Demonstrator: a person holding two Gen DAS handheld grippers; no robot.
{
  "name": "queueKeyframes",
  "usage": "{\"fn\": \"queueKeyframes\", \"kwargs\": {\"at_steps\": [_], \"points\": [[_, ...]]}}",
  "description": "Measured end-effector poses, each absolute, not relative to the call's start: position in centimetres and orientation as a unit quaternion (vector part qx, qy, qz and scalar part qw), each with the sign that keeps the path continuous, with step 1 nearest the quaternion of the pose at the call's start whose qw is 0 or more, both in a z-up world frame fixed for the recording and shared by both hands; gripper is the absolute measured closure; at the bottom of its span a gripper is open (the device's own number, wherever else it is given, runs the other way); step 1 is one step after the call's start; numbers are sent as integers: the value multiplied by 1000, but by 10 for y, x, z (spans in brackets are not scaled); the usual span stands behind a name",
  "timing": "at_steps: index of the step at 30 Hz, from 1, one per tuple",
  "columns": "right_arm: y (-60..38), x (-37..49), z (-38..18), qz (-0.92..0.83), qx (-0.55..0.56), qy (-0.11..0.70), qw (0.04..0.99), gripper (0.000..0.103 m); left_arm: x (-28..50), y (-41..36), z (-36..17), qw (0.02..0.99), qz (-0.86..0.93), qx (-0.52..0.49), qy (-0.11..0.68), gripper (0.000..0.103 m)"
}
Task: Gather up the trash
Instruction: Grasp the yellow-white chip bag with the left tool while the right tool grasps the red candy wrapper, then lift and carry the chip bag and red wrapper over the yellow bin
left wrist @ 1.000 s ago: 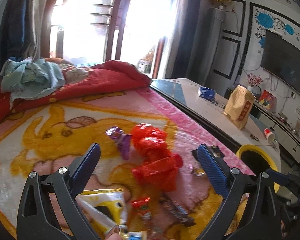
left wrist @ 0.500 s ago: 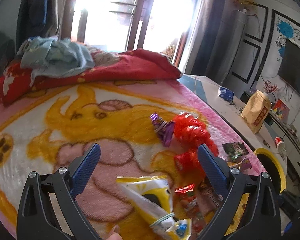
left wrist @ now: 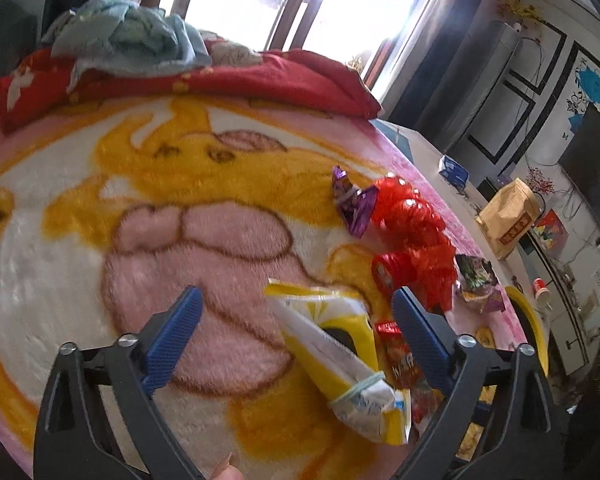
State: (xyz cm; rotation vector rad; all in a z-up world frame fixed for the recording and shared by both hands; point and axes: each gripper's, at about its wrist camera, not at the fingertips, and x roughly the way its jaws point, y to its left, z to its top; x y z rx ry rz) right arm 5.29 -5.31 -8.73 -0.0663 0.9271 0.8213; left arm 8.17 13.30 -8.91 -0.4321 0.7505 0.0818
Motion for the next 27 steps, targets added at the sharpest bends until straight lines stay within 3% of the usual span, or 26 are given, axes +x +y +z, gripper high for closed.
{"fn": "queueKeyframes", "kwargs": {"at_steps": [2,5,8,13,15,18,27], "points": [[-50,54,-94,382,-35,446,808,76,81,133,-95,899,27,-226,374,24],[-54,56,-98,375,-26,450,810,85,80,130,-105,888,12,-243,390,35],[-57,59,-99,374,-19,452,810,90,80,126,-107,887,8,-246,391,37],[-60,59,-100,372,-13,452,810,96,81,115,-108,883,-6,-244,400,39],[-63,59,-101,372,-7,454,809,97,79,112,-109,883,-7,-241,402,42],[-64,60,-101,373,-2,456,808,99,81,112,-109,882,-10,-240,406,56],[-66,58,-96,378,1,450,809,101,83,120,-102,886,-16,-243,394,67]]}}
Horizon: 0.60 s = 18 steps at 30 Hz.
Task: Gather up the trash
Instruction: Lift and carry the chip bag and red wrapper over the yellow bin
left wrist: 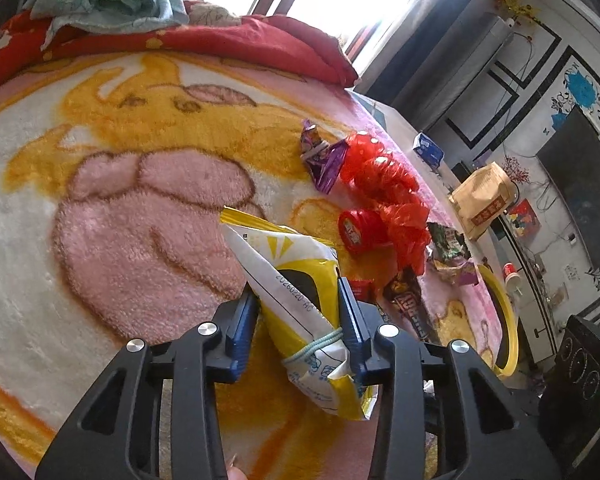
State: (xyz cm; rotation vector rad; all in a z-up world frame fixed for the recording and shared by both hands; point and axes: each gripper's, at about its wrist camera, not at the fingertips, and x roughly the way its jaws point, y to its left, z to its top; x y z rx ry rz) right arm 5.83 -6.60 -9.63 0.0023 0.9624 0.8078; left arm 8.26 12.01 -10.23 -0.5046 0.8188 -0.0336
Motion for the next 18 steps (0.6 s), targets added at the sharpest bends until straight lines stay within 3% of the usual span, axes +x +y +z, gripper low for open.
{"fn": "queueKeyframes", "kwargs": {"at_steps": [18], "points": [[-90,67,-70,366,21,417,832,101,77,114,-50,920,-20,-211,329,67]]}}
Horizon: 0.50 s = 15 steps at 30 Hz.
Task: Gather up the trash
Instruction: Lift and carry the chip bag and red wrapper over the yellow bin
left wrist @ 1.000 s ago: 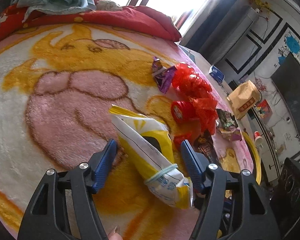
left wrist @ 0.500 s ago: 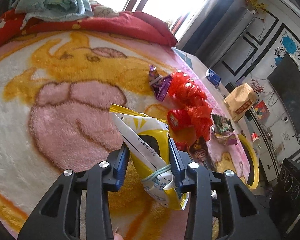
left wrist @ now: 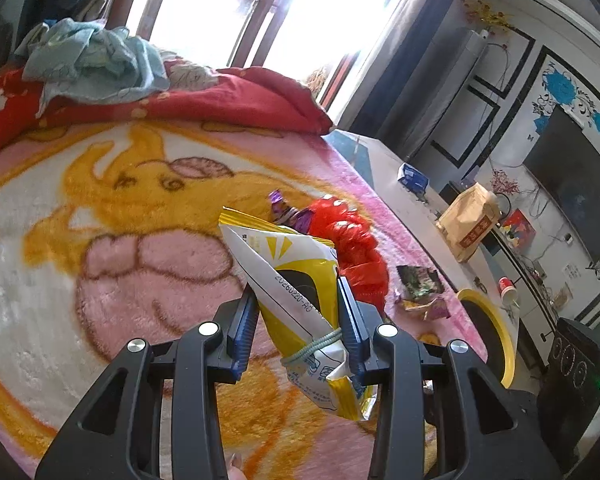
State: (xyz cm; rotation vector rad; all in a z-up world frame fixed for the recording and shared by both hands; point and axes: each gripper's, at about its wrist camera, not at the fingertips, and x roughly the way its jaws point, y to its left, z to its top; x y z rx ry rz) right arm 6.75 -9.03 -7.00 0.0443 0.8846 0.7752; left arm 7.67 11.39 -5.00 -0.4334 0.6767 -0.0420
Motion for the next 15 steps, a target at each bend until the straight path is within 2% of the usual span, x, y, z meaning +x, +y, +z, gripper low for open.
{"fn": "queueKeyframes", "kwargs": {"at_steps": [15], "points": [[-118,81,-55,339,41,401,850,101,88,90,-34,928,-51,-192,316,67]]}}
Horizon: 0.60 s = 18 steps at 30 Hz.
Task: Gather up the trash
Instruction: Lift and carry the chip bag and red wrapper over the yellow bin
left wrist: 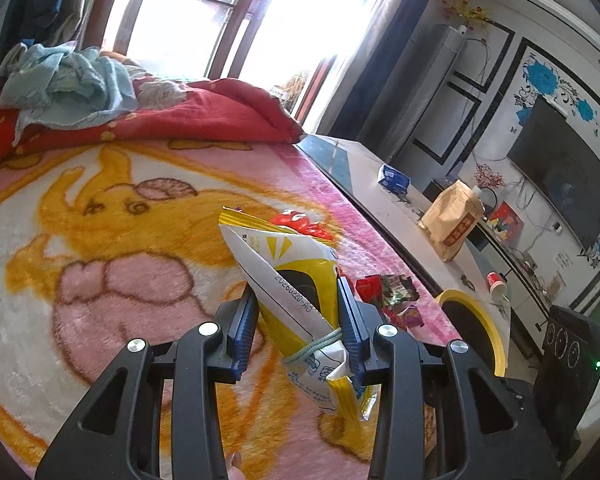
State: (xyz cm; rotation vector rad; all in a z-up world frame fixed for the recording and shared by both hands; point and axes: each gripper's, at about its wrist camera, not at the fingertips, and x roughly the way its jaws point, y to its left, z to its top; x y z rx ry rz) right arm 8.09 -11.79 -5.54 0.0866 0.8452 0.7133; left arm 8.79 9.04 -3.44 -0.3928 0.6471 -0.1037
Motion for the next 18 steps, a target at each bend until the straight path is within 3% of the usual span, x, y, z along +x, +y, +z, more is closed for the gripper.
{"fn": "queueKeyframes", "kwargs": {"at_steps": [18], "points": [[-170,105,-40,285,72,381,877,101,104,45,-21,931,-99,-163,310,67]]}}
